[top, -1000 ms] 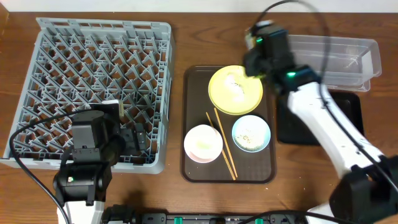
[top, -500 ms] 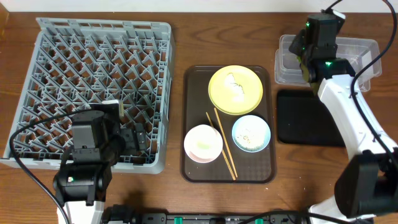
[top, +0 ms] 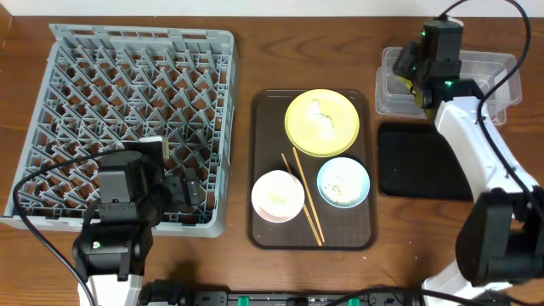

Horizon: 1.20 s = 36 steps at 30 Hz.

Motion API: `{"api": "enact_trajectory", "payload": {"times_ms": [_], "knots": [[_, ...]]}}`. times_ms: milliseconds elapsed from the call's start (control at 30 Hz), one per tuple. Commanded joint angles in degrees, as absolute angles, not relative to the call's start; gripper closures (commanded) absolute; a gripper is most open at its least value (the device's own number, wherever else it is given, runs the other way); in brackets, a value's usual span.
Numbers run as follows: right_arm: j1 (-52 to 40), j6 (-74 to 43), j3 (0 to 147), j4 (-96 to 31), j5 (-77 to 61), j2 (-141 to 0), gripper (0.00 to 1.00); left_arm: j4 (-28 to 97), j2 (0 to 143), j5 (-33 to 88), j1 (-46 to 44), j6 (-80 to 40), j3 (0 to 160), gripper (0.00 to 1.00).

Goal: Sort waste into correct bins and load items into the dishwasher
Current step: 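Carry the wrapper with the right gripper into the clear plastic bin, then grasp the white tissue from the yellow plate and drop it in the bin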

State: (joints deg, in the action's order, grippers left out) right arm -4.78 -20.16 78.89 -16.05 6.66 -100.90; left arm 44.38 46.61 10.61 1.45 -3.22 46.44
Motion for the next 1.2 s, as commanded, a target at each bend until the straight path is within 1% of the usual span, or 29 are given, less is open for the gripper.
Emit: {"api": "enact_trajectory", "payload": {"times_ms": [0, 100, 200, 367, 467, 533, 633, 667, 700, 767, 800, 867, 900, 967, 1067, 1167], "knots": [[-9.39, -10.70, 79.07, -19.11, -9.69, -97.84, 0.33, 44.36, 46.30, 11.35, 1.65, -3.75, 47.88, 0.07], [-13.37, -7.79, 78.98, -24.32, -9.30, -98.91, 0.29, 44.40, 46.30, 11.33, 1.65, -3.75, 47.88, 0.07], [-16.78, -5.89, 78.96, -27.90, -7.77, -101.03, 0.29, 44.58, 46.30, 11.33, 1.65, -3.77, 47.88, 0.07], [-21.02, -5.98, 78.96, -29.19, -3.01, -107.22, 0.34, 44.80, 46.30, 11.35, 1.65, -3.77, 47.88, 0.07], [-21.47, -6.52, 78.96, -29.10, -2.98, -110.67, 0.37, 45.08, 46.30, 11.35, 1.65, -3.77, 47.88, 0.07], [-21.50, -7.77, 78.96, -28.93, -2.98, -113.01, 0.41, 45.25, 46.30, 11.35, 1.65, -3.75, 47.88, 0.07], [-21.54, -10.37, 78.96, -28.73, -3.29, -116.53, 0.42, 45.47, 46.30, 11.35, 1.65, -3.77, 47.88, 0.07], [-21.61, -10.70, 78.96, -28.73, -3.27, -117.43, 0.44, 45.52, 46.30, 11.33, 1.65, -3.75, 47.88, 0.07], [-21.63, -10.70, 78.96, -28.75, -3.27, -118.06, 0.51, 45.56, 46.30, 11.35, 1.65, -3.75, 47.88, 0.07], [-21.67, -11.07, 78.96, -28.73, -3.27, -118.80, 0.61, 45.63, 46.30, 11.33, 1.65, -3.77, 47.88, 0.07], [-21.69, -11.40, 78.96, -28.73, -3.25, -118.85, 0.68, 45.67, 46.30, 11.33, 1.65, -3.77, 47.88, 0.07], [-21.71, -11.77, 79.05, -28.67, -3.25, -118.56, 0.86, 45.69, 46.30, 11.33, 1.65, -3.77, 47.88, 0.07], [-21.69, -11.77, 79.18, -28.73, -3.25, -118.26, 0.90, 45.69, 46.30, 11.33, 1.65, -3.75, 47.88, 0.07], [-21.52, -11.73, 79.53, -29.06, -2.96, -116.86, 0.92, 45.65, 46.30, 11.33, 1.65, -3.75, 47.88, 0.07], [-20.27, -11.77, 79.90, -29.15, -1.08, -112.86, 0.99, 45.63, 46.30, 11.33, 1.65, -3.75, 47.88, 0.07], [-18.02, -13.23, 79.92, -28.21, 3.49, -107.26, 0.99, 45.65, 46.30, 11.33, 1.65, -3.75, 47.88, 0.07]]}}
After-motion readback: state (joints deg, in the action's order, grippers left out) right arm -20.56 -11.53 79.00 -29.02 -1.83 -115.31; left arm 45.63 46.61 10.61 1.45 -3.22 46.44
